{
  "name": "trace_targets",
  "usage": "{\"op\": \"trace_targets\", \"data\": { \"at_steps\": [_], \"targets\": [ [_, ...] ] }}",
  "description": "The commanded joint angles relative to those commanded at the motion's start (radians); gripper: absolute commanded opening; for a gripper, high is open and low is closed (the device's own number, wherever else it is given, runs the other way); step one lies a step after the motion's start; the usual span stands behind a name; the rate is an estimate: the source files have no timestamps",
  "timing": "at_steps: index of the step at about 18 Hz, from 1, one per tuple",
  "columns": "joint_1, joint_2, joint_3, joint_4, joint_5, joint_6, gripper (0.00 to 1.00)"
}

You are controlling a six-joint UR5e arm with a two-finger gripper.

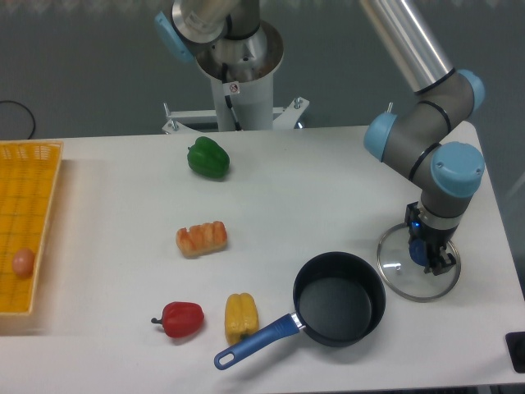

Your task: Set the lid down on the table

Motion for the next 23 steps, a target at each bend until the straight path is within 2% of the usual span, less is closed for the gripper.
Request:
{"op": "trace_targets", "data": {
  "at_steps": [4, 5, 7, 9, 11, 16, 19, 21, 23],
  "targets": [
    [0.0, 0.0, 0.0, 0.0, 0.0, 0.0, 0.77],
    [0.0, 0.002, 0.0, 0.0, 0.0, 0.0, 0.79],
    [0.0, 0.006, 0.0, 0.0, 0.0, 0.0, 0.92],
    [-0.003, 0.018, -0.003, -0.002, 0.0, -0.006, 1.0],
    [-0.008, 0.038, -0.009, -0.003, 0.0, -0.011, 1.0],
    [-0.011, 0.119, -0.034, -0.014, 0.012, -0.064, 1.0],
    [-0.011, 0.201, -0.121, -0.012, 0.049, -0.077, 1.0],
    [-0.015, 0.239, -0.149, -0.015, 0.043, -0.136, 1.0],
    [-0.046, 0.261, -0.152, -0.064, 0.043, -0.178, 1.0]
  ]
}}
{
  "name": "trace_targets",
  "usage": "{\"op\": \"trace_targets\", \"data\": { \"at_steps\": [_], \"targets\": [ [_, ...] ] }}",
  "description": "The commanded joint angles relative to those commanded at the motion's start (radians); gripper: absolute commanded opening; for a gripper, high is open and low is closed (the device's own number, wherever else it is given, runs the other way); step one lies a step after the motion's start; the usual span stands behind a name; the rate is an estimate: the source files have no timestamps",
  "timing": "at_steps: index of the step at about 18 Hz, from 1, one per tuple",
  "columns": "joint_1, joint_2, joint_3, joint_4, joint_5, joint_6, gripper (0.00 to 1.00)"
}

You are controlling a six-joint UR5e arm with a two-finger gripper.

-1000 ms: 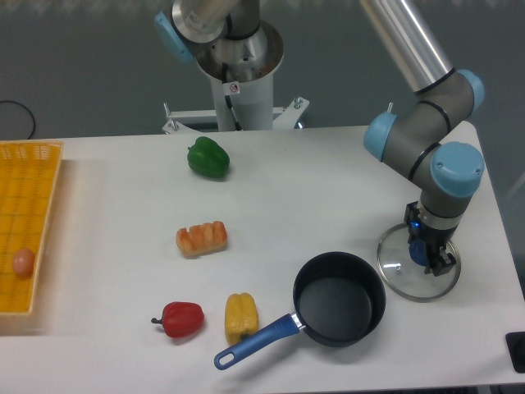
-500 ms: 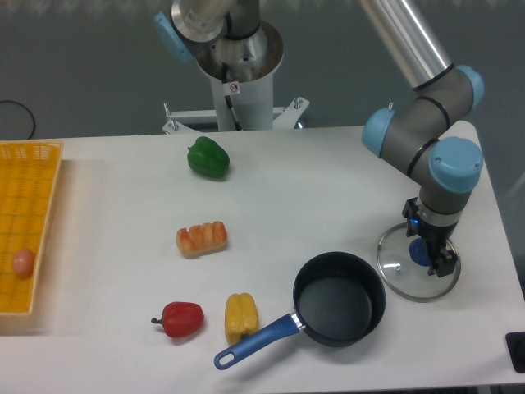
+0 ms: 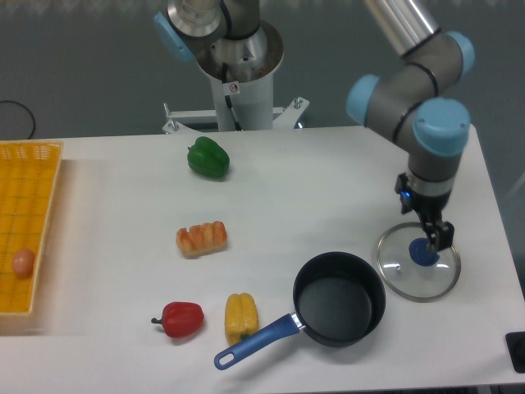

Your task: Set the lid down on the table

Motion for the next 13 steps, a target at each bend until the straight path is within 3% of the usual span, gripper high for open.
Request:
{"op": "trace_targets", "data": {
  "at_steps": [3, 5, 8, 13],
  "targets": [
    [-0.02, 0.034, 0.002, -0.127, -0.003, 0.001, 1.0],
    [-0.041, 0.04, 0.0, -0.172, -0.003, 0.009, 1.0],
    [-0.071, 0.069, 0.0, -0.187, 0.0, 0.012, 1.0],
    [-0.091, 0.066, 0.0, -0.186, -0.003, 0.011, 1.0]
  ]
}}
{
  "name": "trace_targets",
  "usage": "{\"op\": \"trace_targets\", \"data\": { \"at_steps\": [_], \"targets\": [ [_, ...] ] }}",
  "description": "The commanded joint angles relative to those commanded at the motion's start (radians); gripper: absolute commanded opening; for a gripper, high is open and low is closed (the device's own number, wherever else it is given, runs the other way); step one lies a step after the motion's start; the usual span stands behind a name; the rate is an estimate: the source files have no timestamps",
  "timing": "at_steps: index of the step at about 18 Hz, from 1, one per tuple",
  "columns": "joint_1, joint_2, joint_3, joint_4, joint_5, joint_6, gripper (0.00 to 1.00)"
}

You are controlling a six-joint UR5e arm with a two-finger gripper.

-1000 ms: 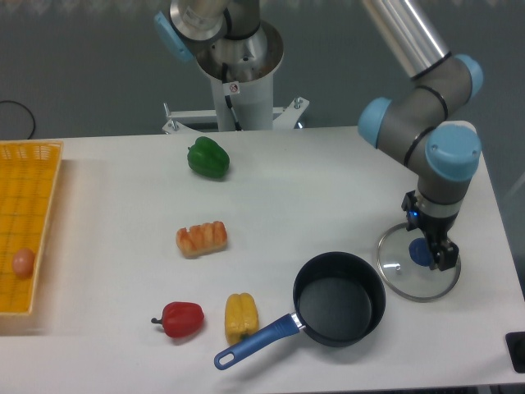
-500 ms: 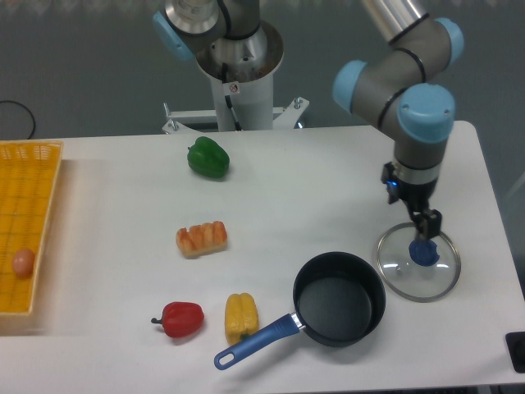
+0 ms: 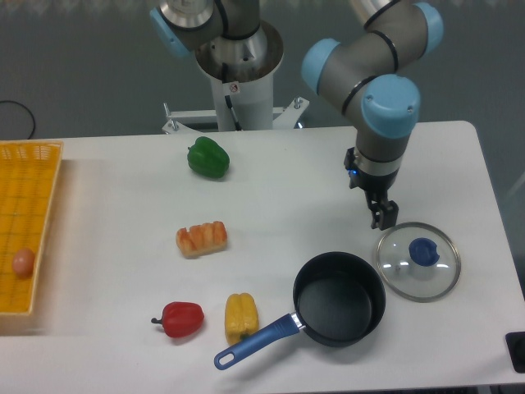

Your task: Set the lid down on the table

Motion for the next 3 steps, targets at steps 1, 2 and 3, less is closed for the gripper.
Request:
{"op": "trace_targets", "data": {
  "at_steps": [1, 2, 3],
  "targets": [
    [-0.006, -0.002, 0.0, 0.002, 0.0, 0.0, 1.0],
    [-0.006, -0.003, 0.0, 0.003, 0.002, 0.0, 1.0],
    [-0.006, -0.003, 0.0, 0.003, 0.003, 0.0, 1.0]
  ]
}}
